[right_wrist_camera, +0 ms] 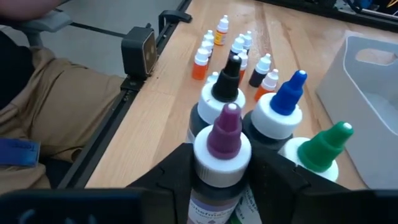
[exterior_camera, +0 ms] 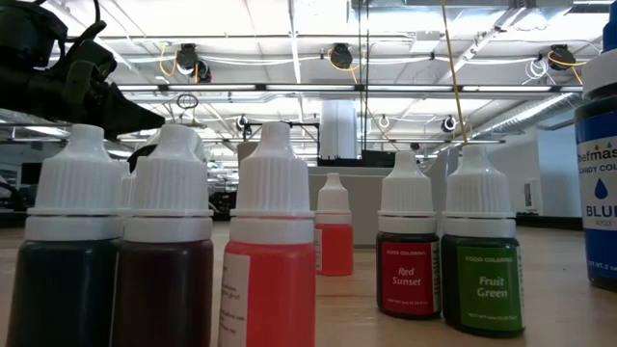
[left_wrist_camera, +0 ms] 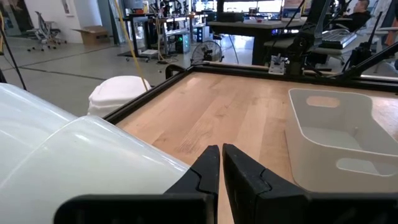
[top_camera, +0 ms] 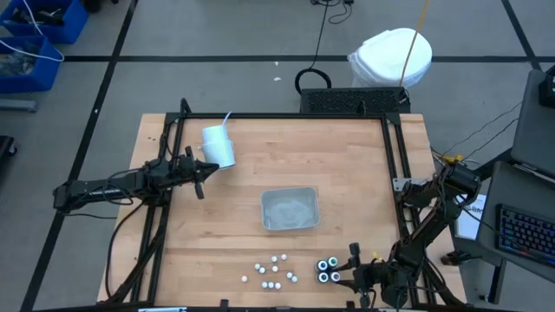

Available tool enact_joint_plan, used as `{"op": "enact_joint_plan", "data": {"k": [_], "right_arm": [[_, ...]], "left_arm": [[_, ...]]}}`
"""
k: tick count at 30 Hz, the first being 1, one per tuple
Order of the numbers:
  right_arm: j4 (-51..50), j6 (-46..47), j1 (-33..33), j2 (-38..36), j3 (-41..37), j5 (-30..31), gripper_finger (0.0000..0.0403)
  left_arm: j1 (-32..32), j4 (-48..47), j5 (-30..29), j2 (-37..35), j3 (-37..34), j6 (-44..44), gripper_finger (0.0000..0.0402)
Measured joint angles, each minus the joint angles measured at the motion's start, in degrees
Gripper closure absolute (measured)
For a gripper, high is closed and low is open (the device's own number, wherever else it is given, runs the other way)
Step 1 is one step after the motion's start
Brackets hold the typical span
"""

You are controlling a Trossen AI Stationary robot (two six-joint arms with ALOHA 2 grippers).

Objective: Pick & Place food coloring
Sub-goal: Put the large purple food coloring bottle into the bin

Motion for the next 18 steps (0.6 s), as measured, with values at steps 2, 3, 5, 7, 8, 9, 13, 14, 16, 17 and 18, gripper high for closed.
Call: {"op": "enact_joint_plan", "data": {"k": [2, 3, 5, 7, 8, 9, 13, 14, 16, 17, 18], "right_arm": [[0.28, -0.25, 0.00, 0.00, 0.00, -0.15, 0.0293], [0.56, -0.81, 0.03, 0.00, 0.00, -0.39, 0.0293], [1.34, -1.47, 0.04, 0.00, 0.00, -1.41, 0.0293], [2.51, -2.36, 0.04, 0.00, 0.00, -1.65, 0.0293], [3.31, -3.05, 0.07, 0.00, 0.00, -1.69, 0.0293], [3.66, -3.66, 0.09, -0.22, 0.00, -1.73, 0.0292], [3.28, -4.47, 0.09, -2.96, 0.00, -1.71, 0.0290], [3.14, -4.90, 0.09, -3.83, 0.00, -1.65, 0.0292], [3.06, -6.28, 0.09, -5.74, 0.00, -1.47, 0.0293], [3.03, -7.05, 0.09, -6.73, 0.00, -1.47, 0.0293], [3.06, -7.50, 0.09, -7.78, 0.00, -1.45, 0.0293]], "left_arm": [[0.00, 0.00, 0.00, 0.02, 0.00, 0.00, 0.0376], [-0.01, 0.00, 0.00, 0.02, 0.00, -0.02, 0.0376], [-0.02, 0.00, 0.00, 0.02, 0.00, 0.00, 0.0376], [-0.01, 0.00, 0.00, 0.02, 0.00, -0.01, 0.0376], [-0.01, 0.00, 0.00, 0.01, 0.00, 0.00, 0.0376], [0.00, 0.01, 0.00, 0.01, 0.00, -0.01, 0.0376], [0.00, 0.04, 0.00, 0.02, 0.00, -0.02, 0.0376], [0.00, 0.04, 0.00, 0.00, 0.00, 0.00, 0.0376], [-0.01, 0.06, 0.00, 0.00, 0.00, 0.00, 0.0376], [-0.01, 0.05, 0.00, 0.00, 0.00, -0.01, 0.0376], [-0.01, 0.04, 0.00, 0.02, 0.00, -0.01, 0.0376]]}}
